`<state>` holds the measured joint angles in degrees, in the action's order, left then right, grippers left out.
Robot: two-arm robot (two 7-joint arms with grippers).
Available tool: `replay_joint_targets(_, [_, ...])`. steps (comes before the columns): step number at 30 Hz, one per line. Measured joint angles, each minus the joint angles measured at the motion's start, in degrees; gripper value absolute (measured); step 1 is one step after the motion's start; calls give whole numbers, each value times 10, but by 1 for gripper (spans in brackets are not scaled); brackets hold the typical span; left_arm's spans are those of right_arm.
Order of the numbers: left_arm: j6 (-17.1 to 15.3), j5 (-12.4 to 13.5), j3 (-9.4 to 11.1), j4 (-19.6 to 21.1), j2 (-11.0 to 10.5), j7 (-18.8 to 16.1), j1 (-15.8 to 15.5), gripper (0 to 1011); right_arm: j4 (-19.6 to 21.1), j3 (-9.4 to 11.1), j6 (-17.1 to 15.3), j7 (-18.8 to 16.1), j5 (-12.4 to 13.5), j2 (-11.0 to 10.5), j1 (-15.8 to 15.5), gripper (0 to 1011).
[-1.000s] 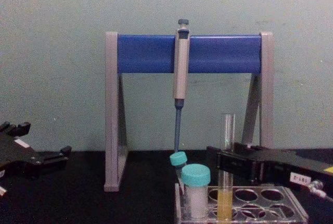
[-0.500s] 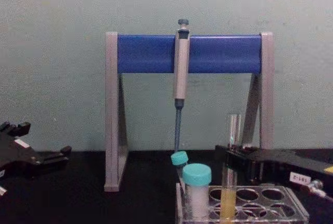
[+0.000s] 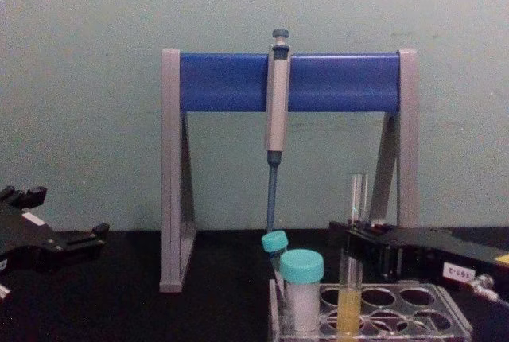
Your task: Pick up the test tube from the test tube rack, shake it, then place it back into the test tube rack.
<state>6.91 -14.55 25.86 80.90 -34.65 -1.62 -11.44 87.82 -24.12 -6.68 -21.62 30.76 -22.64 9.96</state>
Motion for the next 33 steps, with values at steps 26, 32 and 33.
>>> replay_joint_targets(26, [0,0,0,0,0,0,0,1001,19,0,31,-8,-43,-1,-13,233])
replay_joint_targets(32, [0,0,0,0,0,0,0,1001,23,-1,39,-13,-52,-2,-14,233])
replay_joint_targets(33, [0,0,0,0,0,0,0,1001,24,-2,42,-14,-56,-3,-14,233])
